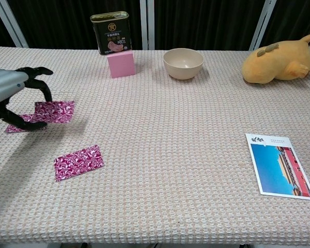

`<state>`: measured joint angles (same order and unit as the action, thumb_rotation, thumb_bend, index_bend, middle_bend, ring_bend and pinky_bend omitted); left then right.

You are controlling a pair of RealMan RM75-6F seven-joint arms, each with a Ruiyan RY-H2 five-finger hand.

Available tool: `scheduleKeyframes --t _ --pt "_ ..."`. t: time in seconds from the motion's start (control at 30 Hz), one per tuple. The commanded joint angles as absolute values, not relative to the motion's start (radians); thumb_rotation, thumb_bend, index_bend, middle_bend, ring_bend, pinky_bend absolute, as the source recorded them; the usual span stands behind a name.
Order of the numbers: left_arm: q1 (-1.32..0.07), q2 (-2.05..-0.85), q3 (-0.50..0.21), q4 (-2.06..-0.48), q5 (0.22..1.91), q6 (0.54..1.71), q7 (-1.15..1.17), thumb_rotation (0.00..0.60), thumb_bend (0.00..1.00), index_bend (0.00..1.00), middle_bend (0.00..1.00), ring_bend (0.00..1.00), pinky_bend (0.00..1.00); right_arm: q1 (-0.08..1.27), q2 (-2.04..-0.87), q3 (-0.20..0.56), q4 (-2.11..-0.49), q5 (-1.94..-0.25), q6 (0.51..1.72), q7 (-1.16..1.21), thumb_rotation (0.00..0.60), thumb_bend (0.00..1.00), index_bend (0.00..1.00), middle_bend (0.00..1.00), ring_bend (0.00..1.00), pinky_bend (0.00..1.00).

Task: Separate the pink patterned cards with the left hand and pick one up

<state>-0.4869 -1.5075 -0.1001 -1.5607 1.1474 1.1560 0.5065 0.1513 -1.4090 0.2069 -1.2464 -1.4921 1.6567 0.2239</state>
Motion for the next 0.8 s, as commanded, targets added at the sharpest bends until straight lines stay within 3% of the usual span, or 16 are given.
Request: scheduleKeyframes --t 0.03,0.3,0.8 --pt "-0.471 -1.471 -0.108 -1.561 1.1 1.153 0.506 0.503 0.22 0.38 0.01 0.0 0.17 0.151 -1.41 0.207 -1.245 -1.492 1.658 0.224 0.6 0.43 0.0 0.0 0.0 0.0" --pt "-0.459 -1.475 -0.058 -1.444 1.114 1.129 0.509 0.504 0.22 0.39 0.01 0.0 0.16 0.15 -1.414 0.205 -1.241 -1.495 1.661 0.219 0.6 0.43 0.0 0.0 0.0 0.0" --pt "-0.476 -1.471 -0.06 -1.356 1.196 1.046 0.3 0.5 0.22 0.38 0.01 0.0 0.15 0.152 -1.412 0.205 -1.262 -1.497 1.662 0.193 0.6 0.43 0.0 0.0 0.0 0.0"
